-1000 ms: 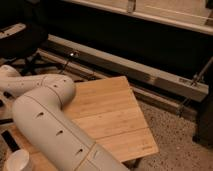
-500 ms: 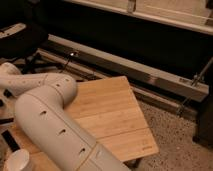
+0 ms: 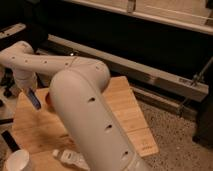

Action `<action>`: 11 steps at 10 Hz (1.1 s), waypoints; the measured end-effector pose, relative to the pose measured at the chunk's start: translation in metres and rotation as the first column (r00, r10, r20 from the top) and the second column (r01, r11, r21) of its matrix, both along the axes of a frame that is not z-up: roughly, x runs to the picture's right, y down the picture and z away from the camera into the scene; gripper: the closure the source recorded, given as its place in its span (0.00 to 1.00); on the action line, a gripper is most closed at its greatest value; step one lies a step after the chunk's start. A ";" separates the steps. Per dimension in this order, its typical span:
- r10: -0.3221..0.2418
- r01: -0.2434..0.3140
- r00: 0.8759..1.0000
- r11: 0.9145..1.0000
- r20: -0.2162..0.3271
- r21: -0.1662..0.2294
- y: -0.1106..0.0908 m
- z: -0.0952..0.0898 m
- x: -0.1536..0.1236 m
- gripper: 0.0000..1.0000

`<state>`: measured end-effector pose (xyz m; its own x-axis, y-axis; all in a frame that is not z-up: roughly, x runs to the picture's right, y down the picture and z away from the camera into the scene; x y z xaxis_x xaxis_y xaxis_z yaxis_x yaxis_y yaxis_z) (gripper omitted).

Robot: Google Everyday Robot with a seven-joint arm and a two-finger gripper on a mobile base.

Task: Place the white sponge in the ceramic cup

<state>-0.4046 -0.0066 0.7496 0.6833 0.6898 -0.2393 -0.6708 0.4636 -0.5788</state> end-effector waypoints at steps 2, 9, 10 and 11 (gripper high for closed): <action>0.093 -0.095 0.990 0.995 0.103 0.015 -0.018 -0.052 0.017 1.00; 0.209 -0.268 0.915 0.955 0.346 0.131 0.041 -0.166 0.139 1.00; 0.206 -0.282 0.905 0.946 0.372 0.161 0.062 -0.184 0.155 1.00; 0.204 -0.289 0.901 0.940 0.383 0.180 0.076 -0.194 0.166 1.00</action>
<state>-0.2383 0.0690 0.5556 0.4935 0.8533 0.1686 -0.5516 0.4569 -0.6978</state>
